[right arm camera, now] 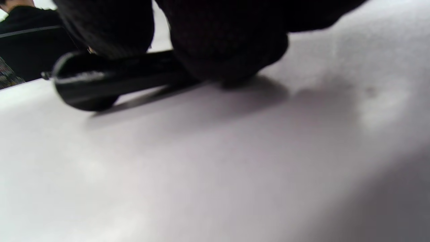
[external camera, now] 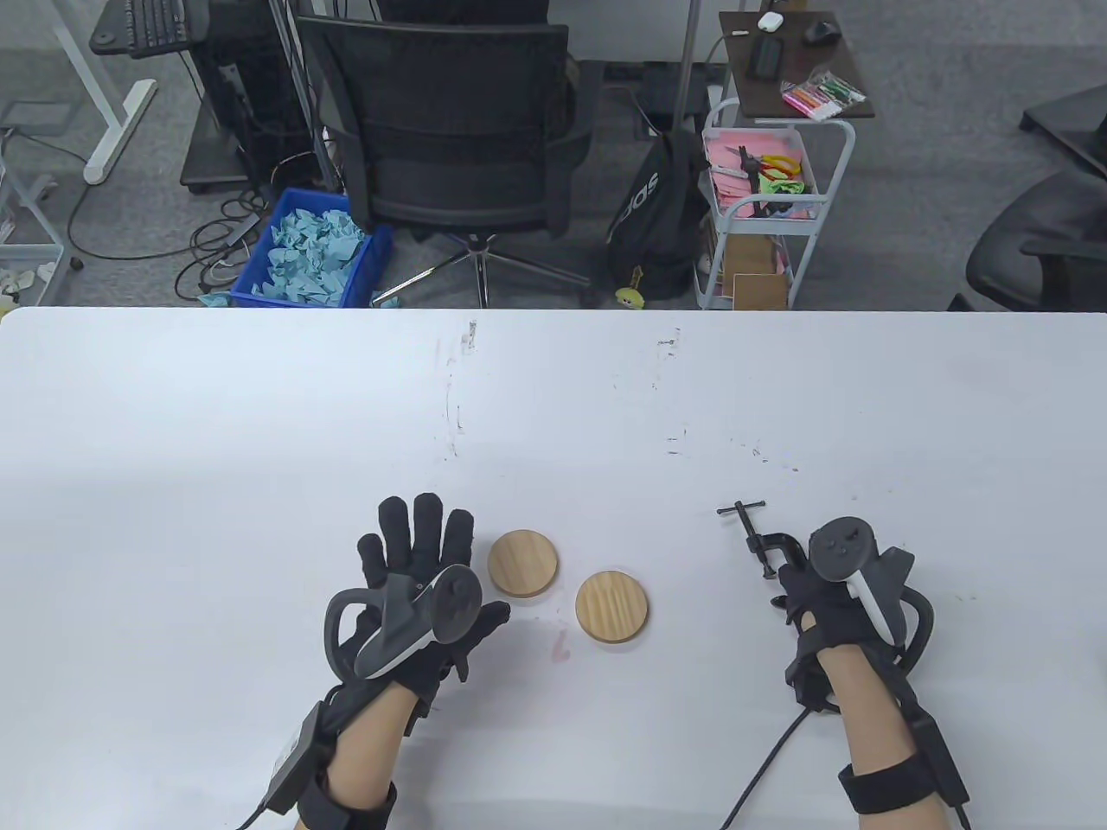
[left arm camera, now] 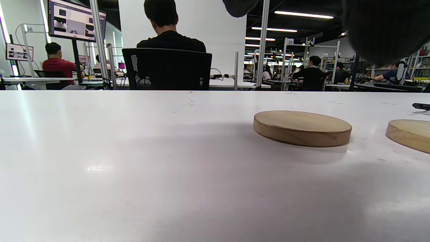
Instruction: Unscrew the clamp open
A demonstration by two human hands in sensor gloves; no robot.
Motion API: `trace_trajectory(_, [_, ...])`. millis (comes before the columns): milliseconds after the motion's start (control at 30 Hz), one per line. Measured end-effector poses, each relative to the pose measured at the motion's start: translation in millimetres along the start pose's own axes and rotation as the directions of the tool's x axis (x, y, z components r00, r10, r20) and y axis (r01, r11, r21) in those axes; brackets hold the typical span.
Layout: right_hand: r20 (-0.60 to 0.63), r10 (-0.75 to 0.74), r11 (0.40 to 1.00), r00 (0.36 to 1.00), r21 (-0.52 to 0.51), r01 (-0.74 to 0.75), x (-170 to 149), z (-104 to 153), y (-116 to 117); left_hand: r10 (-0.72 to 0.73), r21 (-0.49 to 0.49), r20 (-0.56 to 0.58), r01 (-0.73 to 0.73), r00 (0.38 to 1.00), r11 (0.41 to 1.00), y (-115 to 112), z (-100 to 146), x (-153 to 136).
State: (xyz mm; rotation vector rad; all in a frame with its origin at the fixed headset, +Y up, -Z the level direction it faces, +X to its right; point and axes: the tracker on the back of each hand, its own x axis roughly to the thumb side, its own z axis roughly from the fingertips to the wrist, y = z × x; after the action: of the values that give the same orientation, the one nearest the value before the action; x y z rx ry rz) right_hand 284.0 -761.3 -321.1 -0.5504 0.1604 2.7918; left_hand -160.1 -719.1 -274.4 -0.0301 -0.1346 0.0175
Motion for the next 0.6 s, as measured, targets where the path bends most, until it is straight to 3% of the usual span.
trace_trajectory(333, [0.294,0.080,0.987,0.952,-0.156,-0.035,18.0,39.1,-20.1,-0.013,-0.023,0.032,0.014,0.999,1.000,-3.6,-0.2,2.7])
trace_trajectory(533, [0.503,0.053,0.994,0.862,-0.111,0.003,32.9,50.8,-17.6,-0.029,-0.024,0.054,0.030,0.998,0.999,-4.4,0.2,4.3])
trace_trajectory(600, [0.590,0.039,0.999,0.806,-0.013,-0.039,39.5,53.3,-13.1,-0.021,-0.031,0.059,0.023,0.998,0.999,-5.5,-0.6,4.4])
